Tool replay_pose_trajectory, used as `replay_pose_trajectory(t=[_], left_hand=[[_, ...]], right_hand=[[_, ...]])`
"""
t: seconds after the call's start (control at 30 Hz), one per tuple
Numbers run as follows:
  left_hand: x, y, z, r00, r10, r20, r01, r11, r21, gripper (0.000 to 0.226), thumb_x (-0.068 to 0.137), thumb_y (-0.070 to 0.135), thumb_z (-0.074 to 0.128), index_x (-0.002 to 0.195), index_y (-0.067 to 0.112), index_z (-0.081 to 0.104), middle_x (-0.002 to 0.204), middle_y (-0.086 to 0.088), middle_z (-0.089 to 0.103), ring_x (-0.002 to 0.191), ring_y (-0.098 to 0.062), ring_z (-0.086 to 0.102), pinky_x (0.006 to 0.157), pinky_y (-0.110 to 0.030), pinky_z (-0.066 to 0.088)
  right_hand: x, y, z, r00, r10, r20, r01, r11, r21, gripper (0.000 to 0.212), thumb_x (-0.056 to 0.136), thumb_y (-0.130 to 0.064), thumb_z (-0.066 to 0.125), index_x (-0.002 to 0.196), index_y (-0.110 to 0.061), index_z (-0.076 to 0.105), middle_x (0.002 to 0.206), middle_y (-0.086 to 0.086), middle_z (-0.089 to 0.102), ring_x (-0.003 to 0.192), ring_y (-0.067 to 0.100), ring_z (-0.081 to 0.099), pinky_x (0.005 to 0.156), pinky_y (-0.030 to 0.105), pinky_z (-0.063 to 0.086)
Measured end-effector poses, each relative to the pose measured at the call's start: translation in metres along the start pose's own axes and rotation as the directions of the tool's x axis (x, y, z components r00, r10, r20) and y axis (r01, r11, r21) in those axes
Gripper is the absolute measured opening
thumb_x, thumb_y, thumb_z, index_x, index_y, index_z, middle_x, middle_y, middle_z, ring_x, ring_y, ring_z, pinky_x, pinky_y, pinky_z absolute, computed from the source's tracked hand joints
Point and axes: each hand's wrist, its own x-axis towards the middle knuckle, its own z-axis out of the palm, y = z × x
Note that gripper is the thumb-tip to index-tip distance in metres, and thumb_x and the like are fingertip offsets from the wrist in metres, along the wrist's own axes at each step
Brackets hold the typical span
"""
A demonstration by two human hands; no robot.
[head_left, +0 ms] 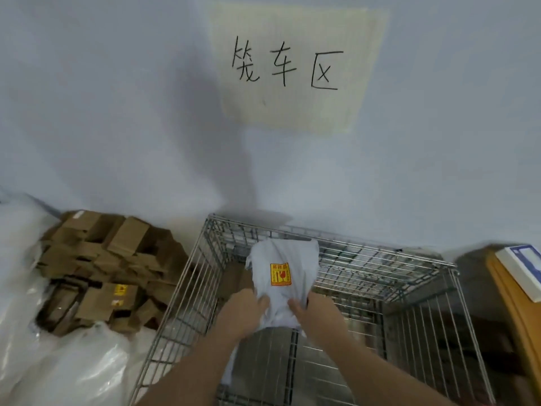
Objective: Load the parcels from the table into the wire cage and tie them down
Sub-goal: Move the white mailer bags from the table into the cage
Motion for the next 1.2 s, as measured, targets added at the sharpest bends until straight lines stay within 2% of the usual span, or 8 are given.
replay_pose_trajectory(t=[0.17,0.37,0.47,0.57,0.8,0.97,1.07,1.2], left_hand=[[0.103,-0.068,0.066,0.998,-0.027,0.049,0.027,1.0,0.012,0.037,0.102,0.048,0.048,0.078,0.021,0.057,0.083,-0.003,0.064,0.082,-0.02,0.066,0.078,-0.033,0.051],[0.22,-0.146,0.158,0.992,-0.043,0.123,0.039,0.999,0.03,0.035,0.101,0.05,0.047,0.116,0.021,0.056,0.11,-0.003,0.068,0.1,-0.019,0.067,0.086,-0.032,0.052],[0.272,-0.172,0.204,0.99,-0.006,0.139,-0.001,0.999,0.053,0.034,0.103,0.048,0.044,0.103,0.018,0.061,0.099,-0.003,0.068,0.093,-0.018,0.066,0.089,-0.035,0.053],[0.319,-0.193,0.242,0.991,-0.003,0.135,0.005,1.0,-0.014,0.041,0.102,0.046,0.046,0.1,0.011,0.067,0.097,-0.008,0.071,0.095,-0.024,0.068,0.091,-0.039,0.054],[0.377,-0.219,0.296,1.0,-0.003,-0.008,0.002,0.996,-0.087,0.038,0.1,0.042,0.053,0.107,0.009,0.07,0.108,-0.014,0.072,0.103,-0.033,0.067,0.09,-0.04,0.052],[0.382,-0.222,0.313,0.985,-0.115,-0.129,0.097,0.985,-0.14,0.047,0.097,0.054,0.054,0.1,0.011,0.074,0.102,-0.013,0.074,0.095,-0.031,0.067,0.084,-0.038,0.054],[0.381,-0.216,0.323,0.93,-0.312,-0.194,0.245,0.92,-0.305,0.044,0.091,0.056,0.062,0.082,0.014,0.072,0.086,-0.006,0.073,0.078,-0.022,0.062,0.064,-0.027,0.043],[0.385,-0.21,0.332,0.854,-0.467,-0.232,0.326,0.825,-0.461,0.035,0.083,0.056,0.071,0.076,0.022,0.07,0.065,0.011,0.052,0.066,-0.013,0.051,0.053,-0.02,0.032]], right_hand=[[0.075,0.043,0.096,0.982,0.189,0.005,-0.189,0.979,0.072,0.036,0.097,-0.056,0.049,0.099,-0.024,0.065,0.088,-0.008,0.07,0.078,0.009,0.068,0.076,0.03,0.059],[0.169,0.116,0.201,0.953,0.298,0.044,-0.301,0.952,0.065,0.045,0.097,-0.06,0.044,0.113,-0.022,0.062,0.105,-0.001,0.072,0.094,0.018,0.069,0.079,0.03,0.054],[0.216,0.155,0.247,0.938,0.347,0.028,-0.348,0.931,0.108,0.042,0.098,-0.059,0.045,0.111,-0.022,0.063,0.097,-0.005,0.071,0.083,0.012,0.068,0.069,0.023,0.051],[0.259,0.189,0.283,0.938,0.345,-0.013,-0.339,0.929,0.151,0.039,0.098,-0.056,0.049,0.105,-0.021,0.065,0.086,-0.006,0.068,0.071,0.006,0.064,0.061,0.021,0.05],[0.331,0.237,0.33,0.954,0.297,-0.041,-0.277,0.924,0.263,0.031,0.097,-0.043,0.057,0.104,-0.014,0.067,0.092,0.005,0.072,0.084,0.026,0.07,0.075,0.036,0.057],[0.345,0.249,0.345,0.954,0.29,-0.076,-0.259,0.924,0.281,0.032,0.097,-0.039,0.058,0.101,-0.009,0.068,0.09,0.012,0.073,0.082,0.031,0.071,0.074,0.039,0.058],[0.35,0.248,0.349,0.951,0.293,-0.101,-0.255,0.926,0.279,0.034,0.095,-0.041,0.059,0.1,-0.009,0.068,0.087,0.008,0.071,0.081,0.028,0.069,0.068,0.033,0.054],[0.352,0.25,0.351,0.955,0.278,-0.1,-0.241,0.93,0.279,0.038,0.094,-0.045,0.059,0.103,-0.009,0.067,0.091,0.008,0.071,0.083,0.026,0.067,0.065,0.029,0.047]])
